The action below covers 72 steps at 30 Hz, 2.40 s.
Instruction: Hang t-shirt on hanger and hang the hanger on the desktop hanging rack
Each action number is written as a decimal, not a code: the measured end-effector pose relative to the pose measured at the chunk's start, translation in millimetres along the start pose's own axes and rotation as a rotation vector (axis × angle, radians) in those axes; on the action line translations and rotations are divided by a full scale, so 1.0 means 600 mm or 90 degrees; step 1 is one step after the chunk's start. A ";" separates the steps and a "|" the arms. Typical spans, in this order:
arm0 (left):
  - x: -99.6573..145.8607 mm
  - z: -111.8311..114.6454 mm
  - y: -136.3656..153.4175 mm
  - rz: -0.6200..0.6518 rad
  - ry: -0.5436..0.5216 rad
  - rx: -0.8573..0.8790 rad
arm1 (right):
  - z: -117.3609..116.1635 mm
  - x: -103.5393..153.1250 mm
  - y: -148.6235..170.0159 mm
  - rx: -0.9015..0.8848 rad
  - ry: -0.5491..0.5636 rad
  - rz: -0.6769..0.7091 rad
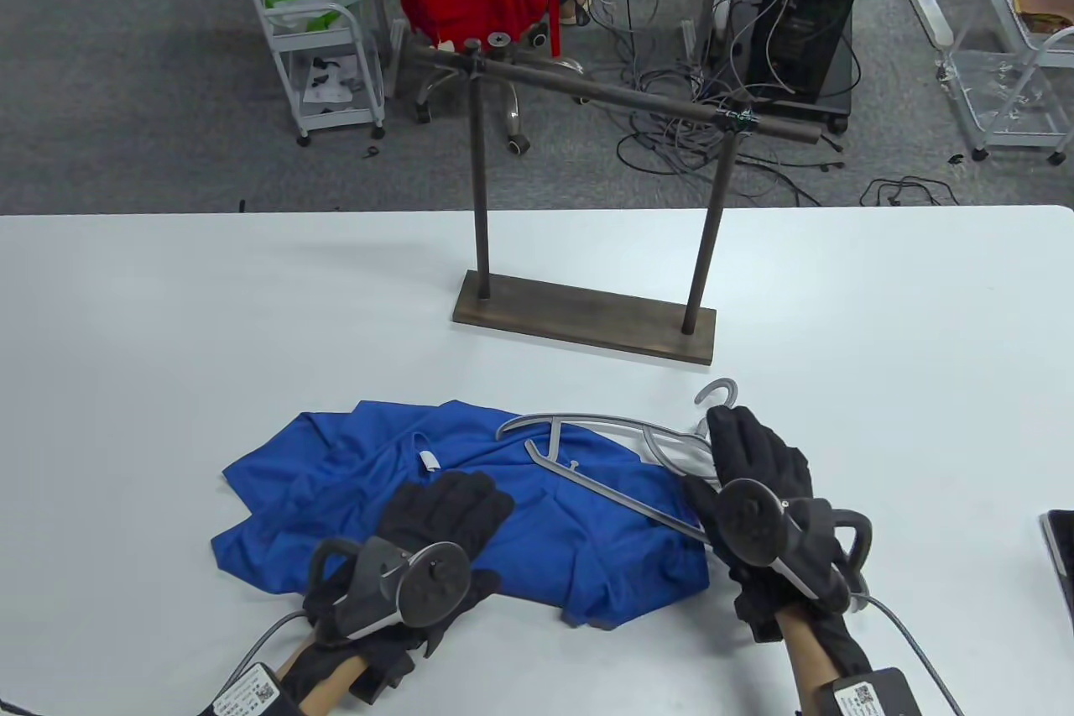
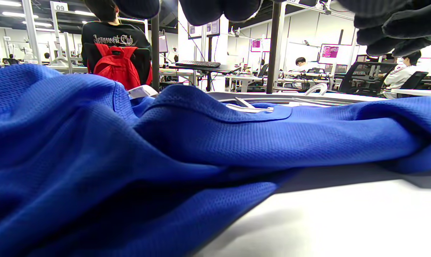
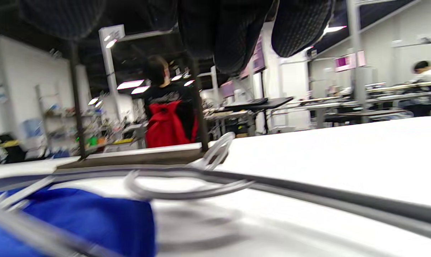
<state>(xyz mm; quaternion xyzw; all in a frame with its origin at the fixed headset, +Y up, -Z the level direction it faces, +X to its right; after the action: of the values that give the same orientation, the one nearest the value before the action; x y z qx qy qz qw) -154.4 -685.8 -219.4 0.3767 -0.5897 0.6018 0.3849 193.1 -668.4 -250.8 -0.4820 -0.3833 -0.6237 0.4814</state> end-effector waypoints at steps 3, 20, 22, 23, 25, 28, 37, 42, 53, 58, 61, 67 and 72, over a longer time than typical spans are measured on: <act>0.000 0.000 0.000 0.000 0.001 -0.002 | -0.003 -0.010 0.033 -0.014 0.002 -0.059; -0.002 -0.001 0.001 -0.003 0.005 -0.005 | -0.076 -0.026 0.086 0.079 -0.209 -0.177; -0.002 -0.001 0.001 -0.003 0.006 -0.005 | -0.085 -0.026 0.079 0.112 -0.227 -0.172; -0.002 -0.001 0.001 -0.003 0.006 -0.006 | -0.088 -0.026 0.076 0.124 -0.229 -0.170; -0.002 -0.001 0.001 -0.003 0.007 -0.006 | -0.096 -0.026 0.071 0.158 -0.237 -0.166; -0.002 0.000 0.001 -0.003 0.011 -0.008 | -0.104 -0.027 0.063 0.219 -0.226 -0.170; -0.002 -0.001 0.001 -0.003 0.008 -0.006 | -0.093 -0.029 0.062 0.209 -0.173 -0.190; -0.002 -0.001 0.002 -0.003 0.005 -0.007 | -0.062 -0.030 0.068 0.168 -0.101 -0.184; -0.001 -0.018 0.022 -0.022 -0.018 0.010 | 0.029 -0.011 0.079 -0.080 0.015 -0.156; 0.005 -0.046 0.076 -0.090 -0.066 0.084 | 0.039 -0.002 0.076 -0.131 0.051 -0.162; 0.006 -0.047 0.118 -0.148 -0.073 0.115 | 0.041 0.002 0.070 -0.118 0.073 -0.145; -0.011 -0.009 0.174 -0.247 0.022 0.089 | 0.040 0.008 0.058 -0.122 0.089 -0.116; -0.030 0.032 0.178 -0.271 0.114 0.047 | 0.035 0.010 0.050 -0.107 0.082 -0.101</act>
<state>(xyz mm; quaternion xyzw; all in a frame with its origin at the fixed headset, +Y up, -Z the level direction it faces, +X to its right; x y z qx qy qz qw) -243.8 -706.1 -280.5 0.4517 -0.4380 0.5593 0.5397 226.9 -657.2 -239.5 -0.4481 -0.3348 -0.7192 0.4122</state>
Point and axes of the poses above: the tracker on the back of each hand, its own y axis roughly to the little-finger side, its own x axis roughly from the fingertips to the wrist, z = x × y, the point moved 1 cm from there along -x, roughly from the wrist to the fingertips, and after that the axes turned 3 degrees about -x, right-handed, at the moved point
